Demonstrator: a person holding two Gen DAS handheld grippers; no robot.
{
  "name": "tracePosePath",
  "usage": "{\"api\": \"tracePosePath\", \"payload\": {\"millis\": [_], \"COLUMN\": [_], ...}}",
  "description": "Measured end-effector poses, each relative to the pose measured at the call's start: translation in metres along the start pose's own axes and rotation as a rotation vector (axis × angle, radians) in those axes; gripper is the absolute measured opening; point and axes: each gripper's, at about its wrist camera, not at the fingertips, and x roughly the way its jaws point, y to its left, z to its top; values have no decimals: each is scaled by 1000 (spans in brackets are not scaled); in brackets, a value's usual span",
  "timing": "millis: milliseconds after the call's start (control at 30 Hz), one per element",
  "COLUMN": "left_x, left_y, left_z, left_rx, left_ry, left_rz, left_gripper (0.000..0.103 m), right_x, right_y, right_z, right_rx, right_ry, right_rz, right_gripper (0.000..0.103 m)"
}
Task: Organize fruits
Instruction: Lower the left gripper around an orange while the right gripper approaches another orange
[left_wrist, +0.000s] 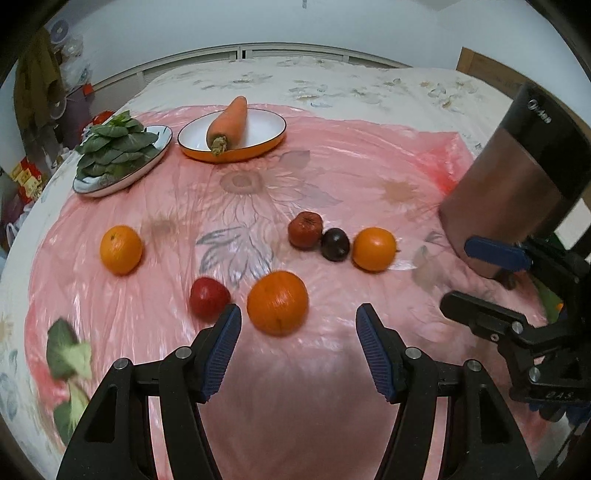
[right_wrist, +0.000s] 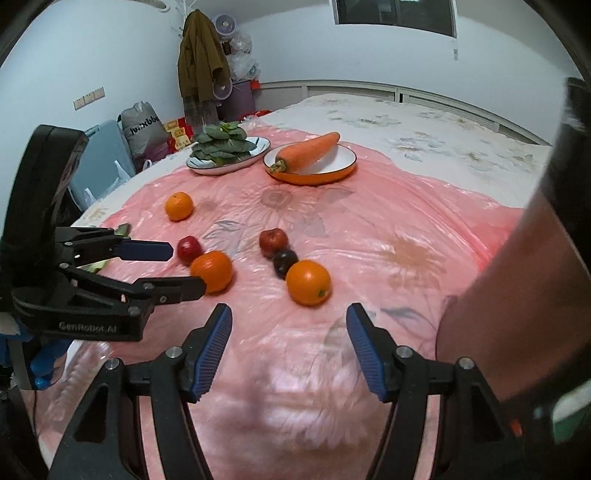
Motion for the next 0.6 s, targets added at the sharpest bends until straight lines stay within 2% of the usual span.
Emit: {"api": "tracePosePath", "payload": {"millis": [400,533,600], "left_x": [37,43,46], "left_y": [0,-1,0], "left_z": [2,4,5], "left_rx": [65,70,67], "left_ry": [63,80,86], "left_rz": [11,4,2], "left_gripper": [58,56,56], "right_x": [60,72,77], "right_y": [-10,-10,-10], "right_z": [16,20,21], "right_rx": [-36,-48,-58], "right_ry": [49,62,70], "right_rz": [-10,-8,-12], "right_gripper": [99,90,89]}}
